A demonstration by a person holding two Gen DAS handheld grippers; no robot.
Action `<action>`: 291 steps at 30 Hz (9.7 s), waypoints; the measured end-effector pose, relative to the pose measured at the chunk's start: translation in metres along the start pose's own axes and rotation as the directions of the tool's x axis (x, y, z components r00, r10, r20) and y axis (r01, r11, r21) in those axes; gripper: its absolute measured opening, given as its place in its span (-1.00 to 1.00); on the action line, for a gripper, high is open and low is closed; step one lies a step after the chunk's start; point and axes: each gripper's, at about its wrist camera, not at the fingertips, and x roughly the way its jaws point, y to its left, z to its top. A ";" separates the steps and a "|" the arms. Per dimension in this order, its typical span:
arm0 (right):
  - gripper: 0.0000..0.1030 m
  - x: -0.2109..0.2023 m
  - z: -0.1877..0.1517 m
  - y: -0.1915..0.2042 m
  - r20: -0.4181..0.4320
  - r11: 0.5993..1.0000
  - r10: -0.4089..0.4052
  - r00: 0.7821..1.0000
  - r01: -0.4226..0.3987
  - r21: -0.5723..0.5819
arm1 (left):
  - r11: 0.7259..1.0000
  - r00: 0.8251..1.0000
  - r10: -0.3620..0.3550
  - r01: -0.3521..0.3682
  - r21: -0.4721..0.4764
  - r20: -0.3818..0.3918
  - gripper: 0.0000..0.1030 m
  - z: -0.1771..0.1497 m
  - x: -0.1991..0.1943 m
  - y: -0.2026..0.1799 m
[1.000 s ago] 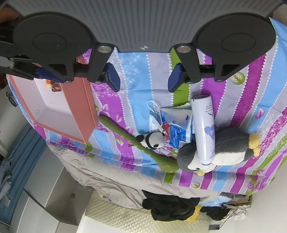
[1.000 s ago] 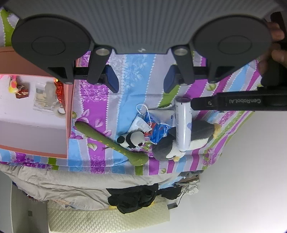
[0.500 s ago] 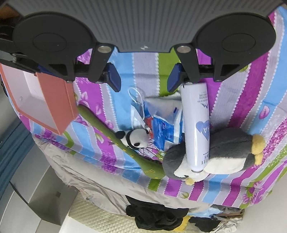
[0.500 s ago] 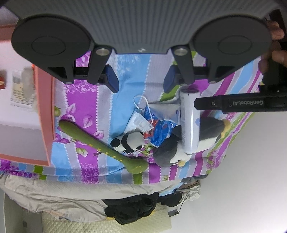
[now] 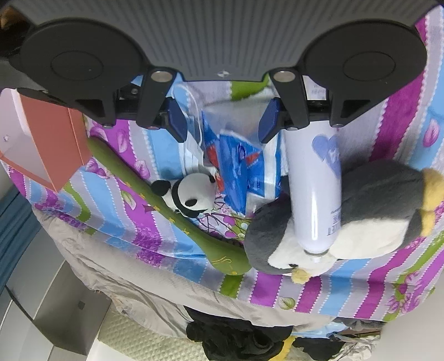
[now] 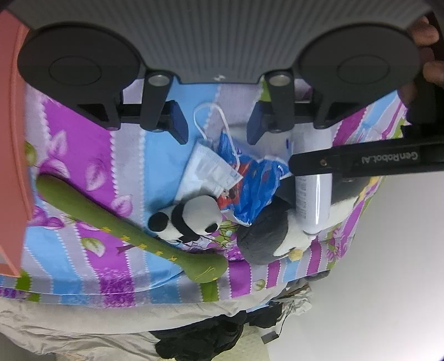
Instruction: Organize soft objects
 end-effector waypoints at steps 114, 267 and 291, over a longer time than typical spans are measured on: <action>-0.91 0.021 0.009 0.011 0.026 0.949 -0.157 0.987 0.158 -0.274 | 0.999 0.990 0.024 -0.028 -0.025 -0.137 -0.81 -0.110 -0.027 -0.012; -0.14 -0.236 -0.014 -0.204 0.062 0.880 -0.458 0.887 0.443 0.172 | 0.877 0.955 -0.216 0.281 0.389 -0.204 0.02 -0.038 0.000 -0.342; -0.14 -0.312 -0.040 -0.089 0.267 0.931 -0.366 0.891 0.353 0.098 | 0.902 0.958 -0.286 0.257 0.346 0.034 0.02 -0.053 -0.159 -0.267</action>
